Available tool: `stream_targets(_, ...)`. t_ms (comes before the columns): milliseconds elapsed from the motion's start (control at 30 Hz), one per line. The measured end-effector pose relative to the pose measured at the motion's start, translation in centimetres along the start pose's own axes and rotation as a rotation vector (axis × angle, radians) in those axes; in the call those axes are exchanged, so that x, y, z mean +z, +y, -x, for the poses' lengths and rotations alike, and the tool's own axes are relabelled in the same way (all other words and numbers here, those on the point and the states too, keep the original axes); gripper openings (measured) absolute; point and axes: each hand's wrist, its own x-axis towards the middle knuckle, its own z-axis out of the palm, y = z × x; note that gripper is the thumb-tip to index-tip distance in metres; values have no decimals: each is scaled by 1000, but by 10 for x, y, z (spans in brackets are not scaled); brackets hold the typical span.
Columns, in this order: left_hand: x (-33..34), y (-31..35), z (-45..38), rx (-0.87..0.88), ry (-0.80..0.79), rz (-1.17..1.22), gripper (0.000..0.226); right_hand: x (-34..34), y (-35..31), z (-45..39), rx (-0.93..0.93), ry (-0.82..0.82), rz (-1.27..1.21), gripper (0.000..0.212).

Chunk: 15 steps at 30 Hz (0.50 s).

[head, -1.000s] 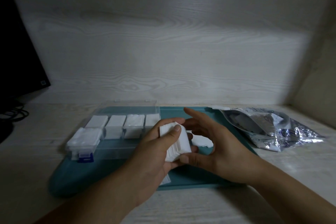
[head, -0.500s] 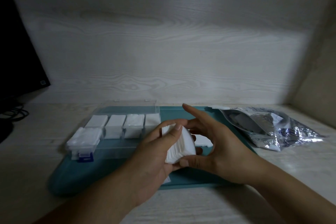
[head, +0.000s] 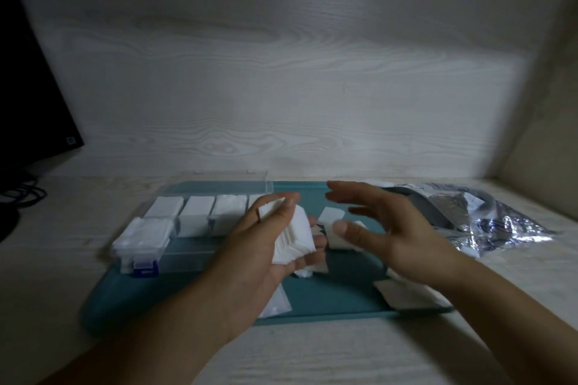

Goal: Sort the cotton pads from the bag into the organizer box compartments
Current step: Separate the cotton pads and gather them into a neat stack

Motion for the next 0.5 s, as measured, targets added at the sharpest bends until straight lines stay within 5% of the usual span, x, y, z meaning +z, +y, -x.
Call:
stream_targets(100, -1, 4, -1, -7, 30, 35, 19, -6, 18, -5, 95, 85, 238, 33)
stream_targets(267, -2, 1, 0, -29, 21, 17, 21, 5, 40, -7, 169, -193, 605, 46)
stream_targets(500, -2, -1, 0, -15, 34, -5, 20, 1, 36, -9, 124, -23, 595, 41)
